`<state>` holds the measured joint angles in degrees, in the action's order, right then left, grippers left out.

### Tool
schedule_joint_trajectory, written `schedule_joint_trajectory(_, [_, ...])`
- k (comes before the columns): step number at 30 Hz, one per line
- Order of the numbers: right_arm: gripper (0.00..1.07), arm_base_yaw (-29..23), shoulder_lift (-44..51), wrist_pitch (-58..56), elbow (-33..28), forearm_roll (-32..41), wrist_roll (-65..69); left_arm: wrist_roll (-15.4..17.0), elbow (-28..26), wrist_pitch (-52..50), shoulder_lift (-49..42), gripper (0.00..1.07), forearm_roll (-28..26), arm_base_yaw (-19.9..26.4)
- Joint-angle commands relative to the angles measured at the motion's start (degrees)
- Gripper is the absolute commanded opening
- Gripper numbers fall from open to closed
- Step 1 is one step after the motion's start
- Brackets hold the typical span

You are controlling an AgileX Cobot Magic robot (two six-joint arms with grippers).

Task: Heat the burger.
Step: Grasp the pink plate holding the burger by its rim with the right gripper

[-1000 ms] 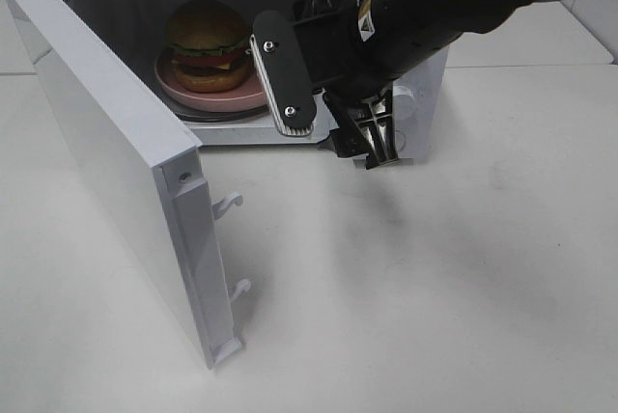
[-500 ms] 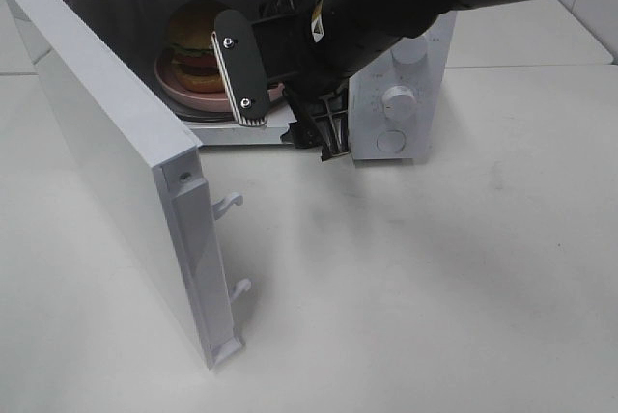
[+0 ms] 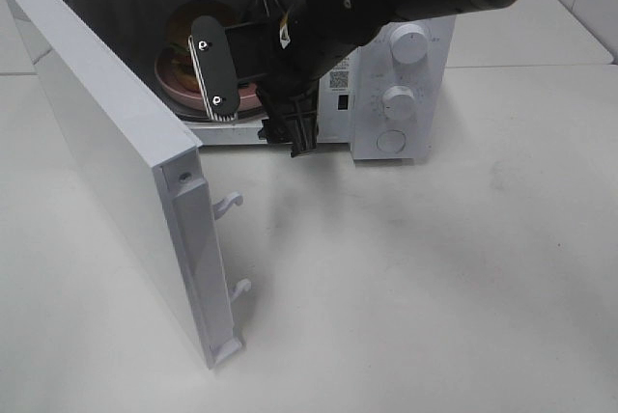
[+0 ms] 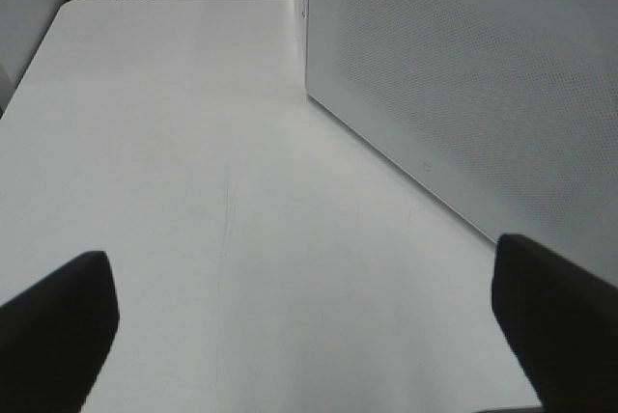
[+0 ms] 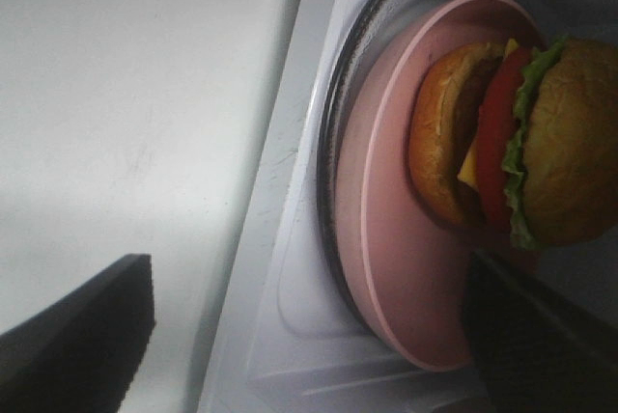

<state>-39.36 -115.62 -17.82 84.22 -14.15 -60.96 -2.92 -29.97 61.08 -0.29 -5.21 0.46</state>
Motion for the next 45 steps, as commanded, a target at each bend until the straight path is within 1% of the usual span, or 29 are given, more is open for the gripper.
schedule_joint_trajectory(1, [0.82, -0.11, -2.86, -0.17, 3.61, 0.00, 1.83, 0.34, 0.00, -0.23, -1.09, 0.98, -0.17, 0.23])
schedule_joint_trajectory(4, [0.82, -0.11, -3.67, -0.29, 4.35, 0.06, 2.06, 0.34, 0.00, -0.23, -1.09, 0.98, -0.17, 0.23])
schedule_joint_trajectory(5, [0.82, -0.11, -5.04, -0.80, 5.84, 0.06, 2.18, 0.34, 0.00, -0.23, -1.09, 0.98, -0.17, 0.23])
schedule_joint_trajectory(7, [0.81, -0.11, -5.67, -1.26, 6.47, 0.06, 2.18, 0.34, 0.00, -0.23, -1.09, 0.98, -0.17, 0.23])
schedule_joint_trajectory(12, [0.80, -0.11, -9.57, -1.78, 10.77, 0.06, 3.84, 0.34, 0.00, -0.23, -1.09, 0.98, -0.17, 0.23])
schedule_joint_trajectory(13, [0.80, -0.11, -9.57, -1.78, 10.77, 0.06, 3.84, 0.34, 0.00, -0.23, -1.09, 0.98, -0.17, 0.23])
schedule_joint_trajectory(15, [0.80, -0.11, -12.38, -3.44, 14.15, 0.06, 5.10, 0.34, 0.00, -0.23, -1.09, 0.98, -0.17, 0.23])
schedule_joint_trajectory(18, [0.80, -0.11, -13.18, -4.07, 15.24, 0.11, 5.39, 0.34, 0.00, -0.23, -1.09, 0.98, -0.17, 0.23])
schedule_joint_trajectory(20, [0.80, -0.11, -14.95, -4.76, 17.76, 0.11, 6.53, 0.34, 0.00, -0.23, -1.09, 0.98, -0.17, 0.23])
schedule_joint_trajectory(21, [0.80, -0.11, -14.95, -4.76, 17.76, 0.11, 6.53, 0.34, 0.00, -0.23, -1.09, 0.98, -0.17, 0.23])
schedule_joint_trajectory(23, [0.80, -0.11, -17.07, -5.56, 20.80, 0.34, 6.88, 0.34, 0.00, -0.23, -1.09, 0.98, -0.17, 0.23])
schedule_joint_trajectory(26, [0.79, -0.11, -17.65, -6.25, 21.60, 0.74, 6.82, 0.34, 0.00, -0.23, -1.09, 0.98, -0.17, 0.23])
schedule_joint_trajectory(28, [0.77, -0.06, -19.54, -7.62, 23.95, 2.98, 6.82, 0.34, 0.00, -0.23, -1.09, 0.98, -0.17, 0.23])
schedule_joint_trajectory(36, [0.76, 0.06, -22.40, -7.22, 26.30, 4.53, 6.82, 0.34, 0.00, -0.23, -1.09, 0.98, -0.17, 0.23])
schedule_joint_trajectory(38, [0.76, 0.23, -22.57, -6.99, 26.30, 4.76, 6.82, 0.34, 0.00, -0.23, -1.09, 0.98, -0.17, 0.23])
schedule_joint_trajectory(39, [0.76, 0.69, -22.80, -6.36, 26.30, 6.07, 6.53, 0.34, 0.00, -0.23, -1.09, 0.98, -0.17, 0.23])
schedule_joint_trajectory(45, [0.76, 1.38, -23.03, -6.02, 26.24, 6.02, 6.42, 0.34, 0.00, -0.23, -1.09, 0.98, -0.17, 0.23])
